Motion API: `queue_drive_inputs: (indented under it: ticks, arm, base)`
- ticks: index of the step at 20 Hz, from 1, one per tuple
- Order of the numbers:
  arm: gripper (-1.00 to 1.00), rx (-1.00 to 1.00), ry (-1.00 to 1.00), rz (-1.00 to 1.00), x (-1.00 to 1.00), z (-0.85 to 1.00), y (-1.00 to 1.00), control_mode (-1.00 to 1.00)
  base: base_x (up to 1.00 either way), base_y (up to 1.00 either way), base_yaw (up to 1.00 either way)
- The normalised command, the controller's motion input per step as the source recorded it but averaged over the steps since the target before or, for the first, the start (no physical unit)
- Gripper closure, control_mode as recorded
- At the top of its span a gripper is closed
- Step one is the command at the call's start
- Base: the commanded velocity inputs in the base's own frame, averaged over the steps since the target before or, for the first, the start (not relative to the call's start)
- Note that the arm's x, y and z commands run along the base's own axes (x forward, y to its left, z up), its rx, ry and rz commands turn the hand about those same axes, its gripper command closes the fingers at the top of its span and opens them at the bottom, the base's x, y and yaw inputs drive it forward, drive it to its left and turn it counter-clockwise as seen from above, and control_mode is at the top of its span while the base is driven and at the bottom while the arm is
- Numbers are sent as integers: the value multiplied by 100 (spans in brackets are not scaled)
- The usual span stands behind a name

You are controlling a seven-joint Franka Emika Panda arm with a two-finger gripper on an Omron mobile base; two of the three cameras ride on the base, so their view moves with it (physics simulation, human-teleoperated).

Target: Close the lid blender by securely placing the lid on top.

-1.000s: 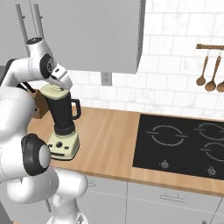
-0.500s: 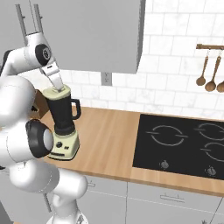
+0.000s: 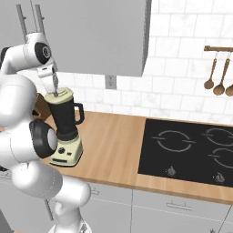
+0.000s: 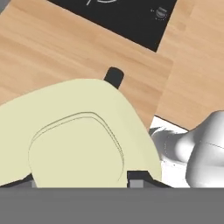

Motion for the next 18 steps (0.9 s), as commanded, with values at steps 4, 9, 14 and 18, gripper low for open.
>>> queue_drive_inputs:
  ticks: [4,9,14,18]
  arm:
    - [-100,0,-4,-16,-7,-31,-9,-100]
    - [-100,4,-8,-12,-5,-22,-43,-100]
    - [-100,14,-3,-9,-5,0,-57,-100]
    - [-100,17,7,-5,-11,-24,-19,-100]
  base:
    - [0,0,0]
    - [0,0,0]
    - [0,0,0]
    - [0,0,0]
